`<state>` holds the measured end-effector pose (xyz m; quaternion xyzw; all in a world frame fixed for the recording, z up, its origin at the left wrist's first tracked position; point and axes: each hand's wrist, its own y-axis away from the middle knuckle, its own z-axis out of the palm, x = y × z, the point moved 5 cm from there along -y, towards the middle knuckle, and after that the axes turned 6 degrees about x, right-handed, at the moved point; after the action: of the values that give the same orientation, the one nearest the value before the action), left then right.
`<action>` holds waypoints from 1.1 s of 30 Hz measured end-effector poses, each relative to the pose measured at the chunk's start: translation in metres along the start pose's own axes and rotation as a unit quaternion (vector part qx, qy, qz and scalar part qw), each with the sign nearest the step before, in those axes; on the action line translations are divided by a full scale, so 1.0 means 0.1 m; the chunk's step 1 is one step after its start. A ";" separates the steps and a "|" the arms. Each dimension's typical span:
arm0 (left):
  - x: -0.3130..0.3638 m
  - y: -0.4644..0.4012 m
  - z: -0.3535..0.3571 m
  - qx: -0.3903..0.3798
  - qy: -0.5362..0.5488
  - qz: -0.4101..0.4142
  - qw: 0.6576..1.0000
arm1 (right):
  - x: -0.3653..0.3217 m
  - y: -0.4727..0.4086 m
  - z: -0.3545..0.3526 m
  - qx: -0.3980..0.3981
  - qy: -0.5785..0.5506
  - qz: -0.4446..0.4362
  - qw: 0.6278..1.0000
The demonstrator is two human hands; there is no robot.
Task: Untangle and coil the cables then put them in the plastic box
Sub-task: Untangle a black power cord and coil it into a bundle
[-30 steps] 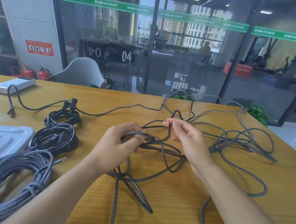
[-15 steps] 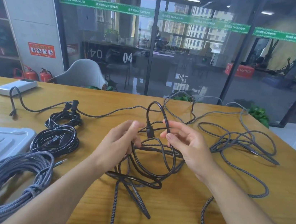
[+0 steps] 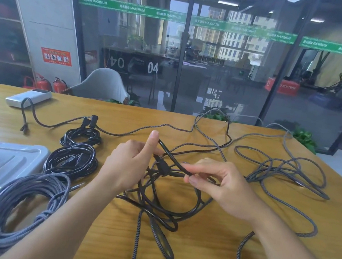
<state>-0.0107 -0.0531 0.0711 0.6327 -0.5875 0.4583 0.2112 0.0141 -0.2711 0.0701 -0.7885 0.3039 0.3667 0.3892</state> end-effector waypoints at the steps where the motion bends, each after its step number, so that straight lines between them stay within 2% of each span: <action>1: 0.01 0.00 -0.01 -0.003 -0.020 0.004 1.000 | 0.00 0.01 -0.01 -0.004 0.006 0.000 1.000; 5: 0.01 0.00 -0.10 0.008 -0.081 0.031 0.996 | 0.00 0.04 -0.03 -0.031 0.034 0.018 0.999; 9: 0.13 0.05 -0.08 0.001 0.033 0.092 0.995 | 0.01 0.05 -0.01 -0.059 0.044 0.023 0.997; 14: 0.25 0.13 0.01 -0.076 0.103 0.165 0.978 | -0.06 0.03 0.11 0.021 -0.011 0.054 0.998; 17: 0.29 0.19 0.13 -0.131 0.095 0.197 0.967 | -0.11 0.00 0.18 0.056 -0.023 0.037 0.998; 20: 0.32 0.25 0.24 -0.156 0.070 0.205 0.964 | -0.14 0.00 0.15 0.151 -0.095 0.045 0.983; 22: 0.33 0.28 0.31 -0.166 0.047 0.210 0.962 | -0.14 0.01 0.16 0.180 -0.115 0.049 0.976; 25: 0.31 0.28 0.32 -0.158 0.015 0.225 0.961 | -0.13 0.01 0.19 0.181 -0.125 0.042 0.974; 28: 0.25 0.21 0.21 -0.087 0.014 0.205 0.975 | -0.14 0.03 0.19 0.166 -0.131 0.016 0.977; 30: 0.26 0.18 0.11 -0.043 0.062 0.186 0.980 | -0.16 0.04 0.21 0.130 -0.123 -0.007 0.984; 33: 0.31 0.18 0.12 -0.078 0.183 0.133 0.971 | -0.17 0.07 0.30 0.070 -0.111 -0.018 0.991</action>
<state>-0.0275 -0.0840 0.0862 0.4356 -0.6515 0.5432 0.3011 -0.0105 -0.2460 0.0685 -0.7192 0.2695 0.4227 0.4811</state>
